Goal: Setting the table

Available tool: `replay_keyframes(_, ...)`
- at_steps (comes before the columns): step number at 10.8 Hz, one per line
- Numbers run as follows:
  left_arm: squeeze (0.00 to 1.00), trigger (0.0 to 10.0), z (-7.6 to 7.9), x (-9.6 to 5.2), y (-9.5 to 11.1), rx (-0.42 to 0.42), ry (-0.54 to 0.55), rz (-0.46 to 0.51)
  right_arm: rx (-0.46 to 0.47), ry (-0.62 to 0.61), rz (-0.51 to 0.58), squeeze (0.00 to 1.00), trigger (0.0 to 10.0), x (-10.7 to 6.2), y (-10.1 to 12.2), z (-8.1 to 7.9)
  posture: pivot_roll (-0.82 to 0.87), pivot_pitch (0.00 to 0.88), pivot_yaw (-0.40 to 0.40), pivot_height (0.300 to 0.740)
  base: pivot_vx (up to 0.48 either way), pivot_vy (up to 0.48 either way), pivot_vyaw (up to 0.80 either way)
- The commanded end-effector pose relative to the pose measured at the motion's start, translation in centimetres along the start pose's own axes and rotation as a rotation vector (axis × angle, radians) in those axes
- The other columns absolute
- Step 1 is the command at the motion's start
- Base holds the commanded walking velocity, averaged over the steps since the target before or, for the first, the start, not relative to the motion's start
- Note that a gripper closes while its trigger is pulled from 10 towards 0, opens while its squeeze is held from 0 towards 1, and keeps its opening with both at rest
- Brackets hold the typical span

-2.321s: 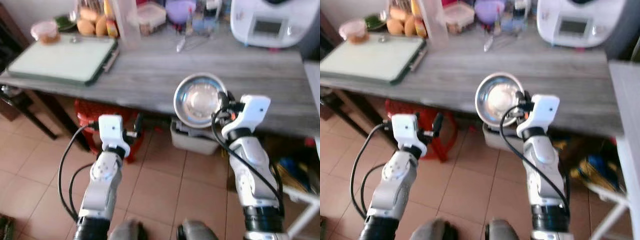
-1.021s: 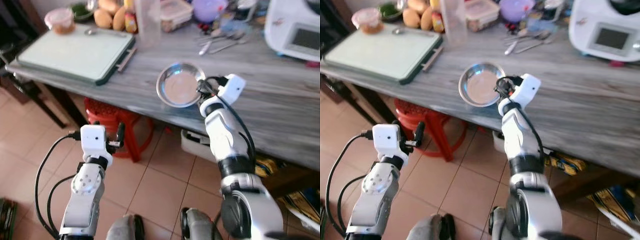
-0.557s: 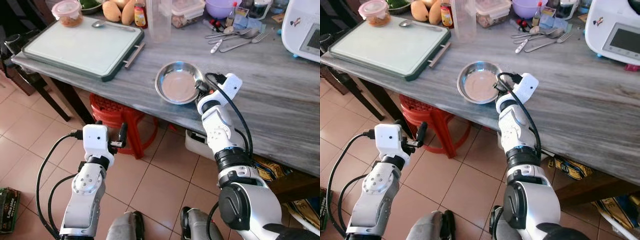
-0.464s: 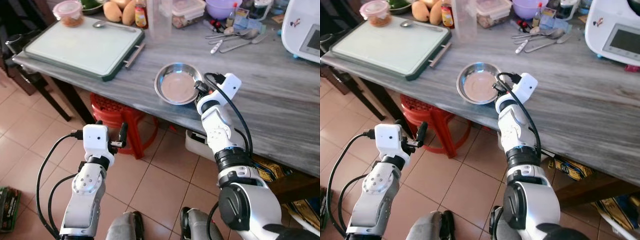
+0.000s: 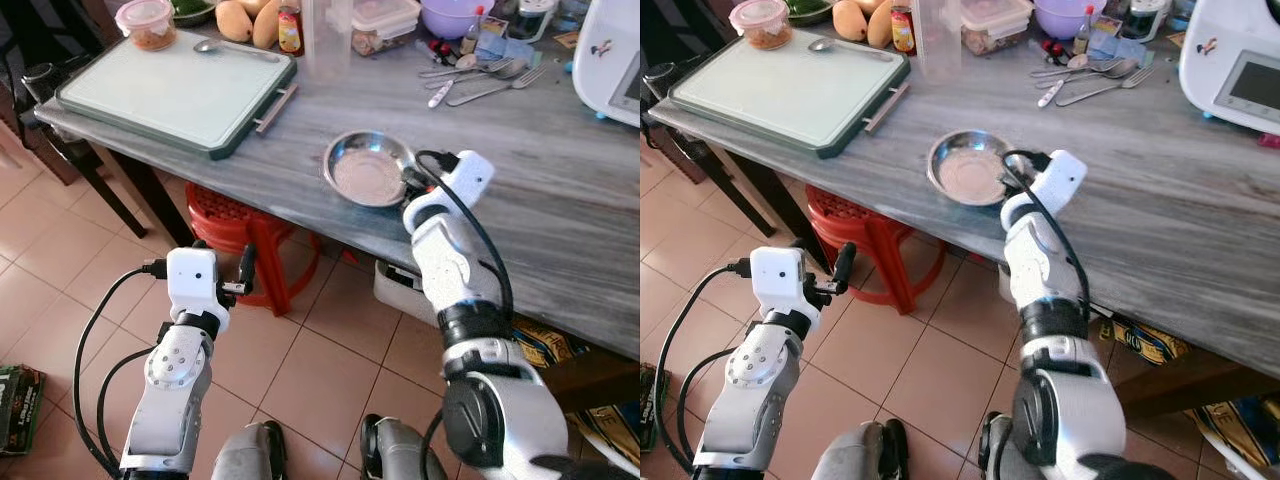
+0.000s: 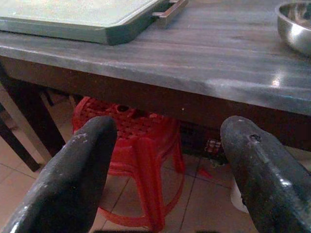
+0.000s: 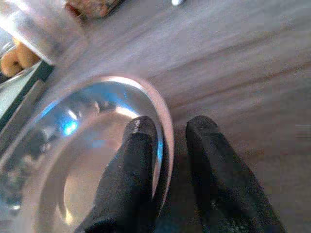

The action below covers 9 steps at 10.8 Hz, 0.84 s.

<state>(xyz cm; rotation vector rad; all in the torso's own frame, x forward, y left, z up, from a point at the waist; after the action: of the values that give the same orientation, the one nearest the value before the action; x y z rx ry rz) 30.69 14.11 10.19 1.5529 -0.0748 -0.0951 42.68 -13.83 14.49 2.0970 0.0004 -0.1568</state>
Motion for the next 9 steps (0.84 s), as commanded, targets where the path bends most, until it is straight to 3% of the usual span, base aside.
replay_keyframes(1,0.0,10.0,-0.2,-0.1,-0.3,0.01,0.004,-0.016,-0.025,0.012,0.024,1.0,10.0,-0.2,0.5,-0.7,-0.03,0.179,0.049,0.74,0.0,0.0,0.0)
replay_keyframes(2,0.0,10.0,-0.2,-0.1,-0.3,0.013,0.006,-0.015,-0.074,0.053,0.07,1.0,10.0,-0.4,1.4,-1.7,-0.03,0.179,0.051,0.74,0.0,0.0,0.0)
replay_keyframes(3,0.0,10.0,-0.3,0.1,-0.3,0.019,0.018,-0.021,-0.099,0.073,0.094,0.0,10.0,-0.8,1.8,-2.2,-0.03,0.179,0.051,0.74,0.0,0.0,0.0)
replay_keyframes(5,0.0,10.0,-0.6,0.3,-0.3,0.023,0.053,-0.025,-0.19,0.092,0.156,0.0,10.0,-1.7,2.7,-2.3,-0.03,0.181,0.045,0.74,0.0,0.0,0.0)
replay_keyframes(7,0.0,10.0,-0.7,0.2,-0.1,0.022,0.065,-0.017,-0.463,0.16,0.307,0.0,10.0,-4.5,3.8,-2.0,-0.04,0.184,0.039,0.74,0.0,0.0,0.0)
replay_keyframes(9,0.0,10.0,-0.7,0.1,-0.6,0.016,0.078,-0.031,-0.512,0.069,0.323,0.0,10.0,-7.5,3.4,1.8,-0.05,0.163,0.043,0.74,-0.281,0.0,0.0)
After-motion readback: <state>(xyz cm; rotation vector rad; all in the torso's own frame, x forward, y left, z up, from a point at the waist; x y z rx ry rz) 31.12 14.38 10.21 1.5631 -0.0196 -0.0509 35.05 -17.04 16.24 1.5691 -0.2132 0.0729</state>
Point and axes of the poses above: a point about 5 cm out from each wrist's last joint towards the gripper, its own x axis pointing out of the wrist towards the gripper, its own y axis along the axis of the wrist's last joint, z = x × y, the point moved 5 cm from there along x, pointing out of the wrist towards the gripper, and after that the axes turned 1 degree about -x, right-handed, at the moved point
